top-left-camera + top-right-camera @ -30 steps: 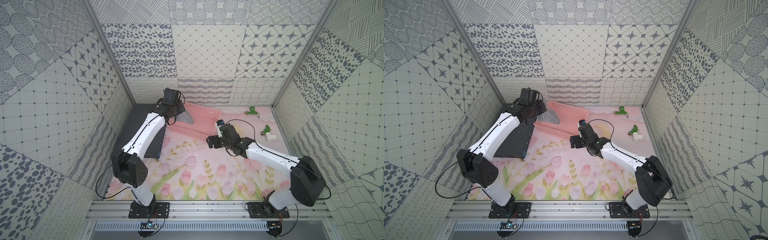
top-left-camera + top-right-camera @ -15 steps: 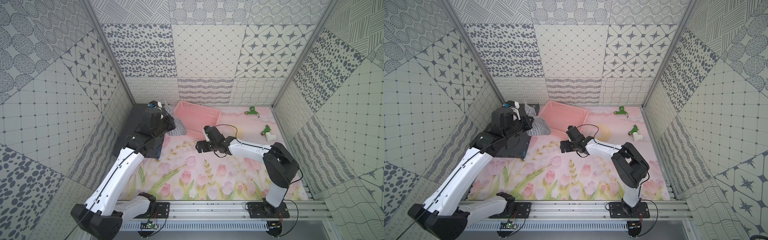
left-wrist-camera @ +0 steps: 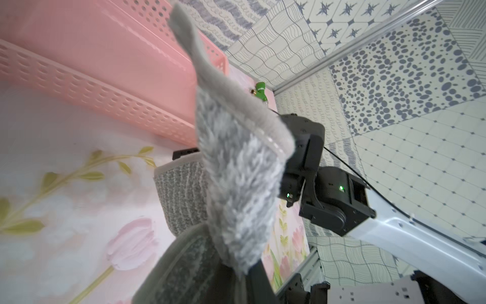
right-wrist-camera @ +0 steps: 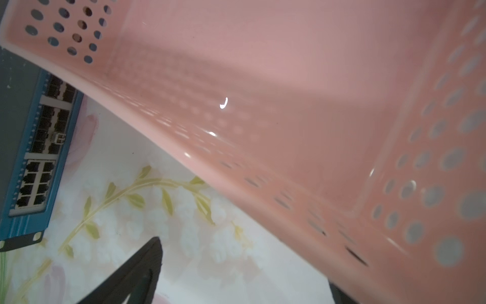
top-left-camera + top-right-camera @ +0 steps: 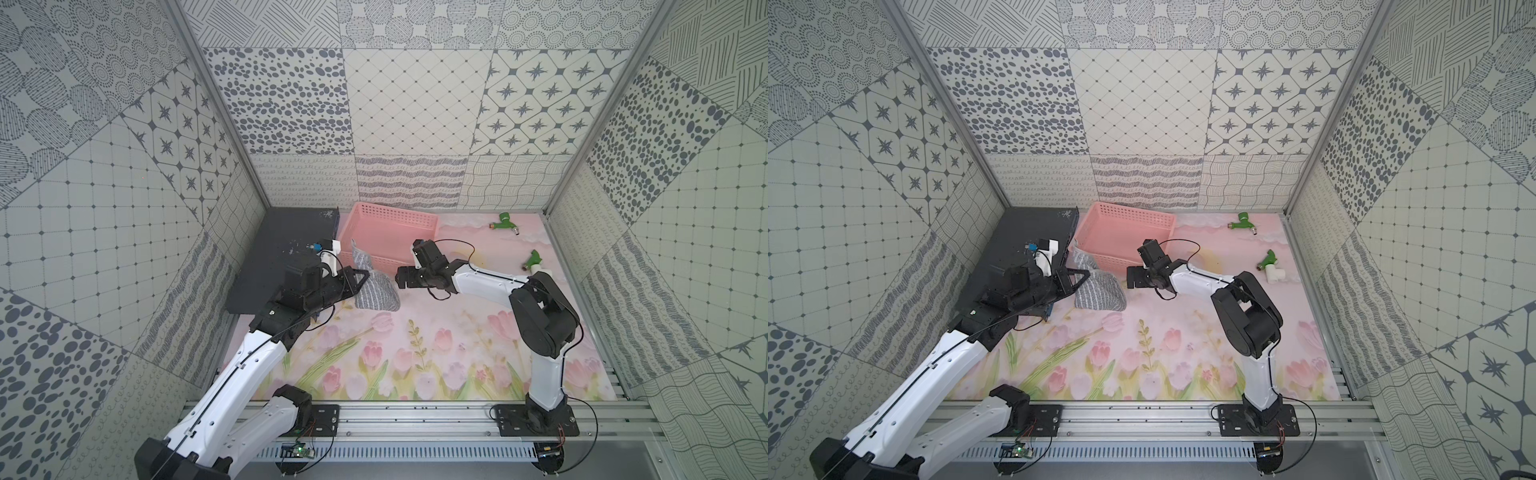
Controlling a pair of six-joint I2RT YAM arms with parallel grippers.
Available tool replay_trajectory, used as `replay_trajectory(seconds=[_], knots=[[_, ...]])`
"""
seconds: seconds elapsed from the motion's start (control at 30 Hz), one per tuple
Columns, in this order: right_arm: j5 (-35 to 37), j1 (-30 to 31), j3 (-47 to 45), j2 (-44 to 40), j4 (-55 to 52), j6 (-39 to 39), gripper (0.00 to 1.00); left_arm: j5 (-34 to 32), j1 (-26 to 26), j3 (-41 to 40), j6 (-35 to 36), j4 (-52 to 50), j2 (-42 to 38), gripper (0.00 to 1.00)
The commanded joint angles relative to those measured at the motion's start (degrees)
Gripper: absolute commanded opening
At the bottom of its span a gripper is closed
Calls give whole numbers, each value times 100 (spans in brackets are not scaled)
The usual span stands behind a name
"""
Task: Fold the square dishcloth
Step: Adjust the bin at the center of the board.
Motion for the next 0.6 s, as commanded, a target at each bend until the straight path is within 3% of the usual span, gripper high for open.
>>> replay_trajectory(seconds=[0.0, 0.1, 0.2, 0.4, 0.57], knots=[[-80, -155, 254, 122, 110, -80, 97, 1863, -143, -565, -561, 1764, 102, 0], [-152, -312, 244, 83, 3, -126, 97, 2397, -335, -933, -696, 2479, 307, 1], [-135, -379, 36, -194, -54, -146, 97, 2448, -585, -1167, -623, 2821, 523, 2], [124, -397, -653, -1075, -291, -11, 97, 1920, -1125, -1257, -440, 3207, 1200, 1], [796, -473, -1289, -1826, -631, 257, 97, 1170, -1802, -906, -437, 3705, 1884, 0]])
